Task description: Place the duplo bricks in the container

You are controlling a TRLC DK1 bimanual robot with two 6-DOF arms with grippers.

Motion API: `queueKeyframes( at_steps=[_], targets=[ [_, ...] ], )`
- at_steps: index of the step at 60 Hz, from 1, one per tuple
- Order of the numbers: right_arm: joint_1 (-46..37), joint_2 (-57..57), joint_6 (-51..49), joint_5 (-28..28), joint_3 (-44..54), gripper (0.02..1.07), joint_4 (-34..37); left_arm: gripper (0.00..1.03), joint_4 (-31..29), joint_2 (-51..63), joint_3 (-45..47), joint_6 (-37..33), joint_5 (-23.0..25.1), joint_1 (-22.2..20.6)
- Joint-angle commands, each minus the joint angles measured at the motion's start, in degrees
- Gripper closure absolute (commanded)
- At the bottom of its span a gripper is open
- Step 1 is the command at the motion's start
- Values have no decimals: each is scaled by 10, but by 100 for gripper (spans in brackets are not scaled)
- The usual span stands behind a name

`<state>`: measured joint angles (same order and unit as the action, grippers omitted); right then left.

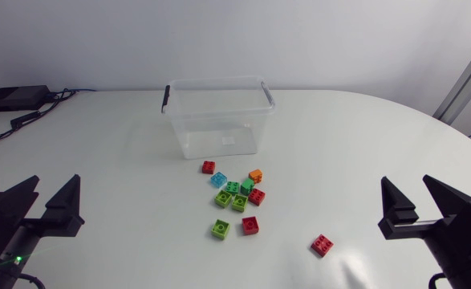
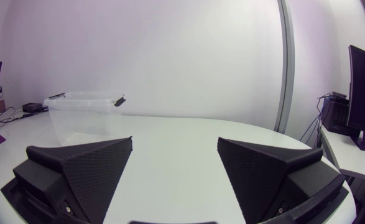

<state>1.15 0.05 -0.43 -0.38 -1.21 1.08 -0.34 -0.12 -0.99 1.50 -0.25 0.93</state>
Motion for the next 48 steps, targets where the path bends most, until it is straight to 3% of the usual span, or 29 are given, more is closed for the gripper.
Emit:
queueKeyframes(
  at_steps=[1,32,48],
  targets=[
    [6,2,5,-1,12,8,-2,5,-1,-8,9,1,2,-6],
    [2,-2,10,-3,7,8,-5,6,-3,-8,3,-8,2,-5],
    [13,74,17,-4,-47,8,-10,6,-41,55,-74,-3,2,-11]
  ],
)
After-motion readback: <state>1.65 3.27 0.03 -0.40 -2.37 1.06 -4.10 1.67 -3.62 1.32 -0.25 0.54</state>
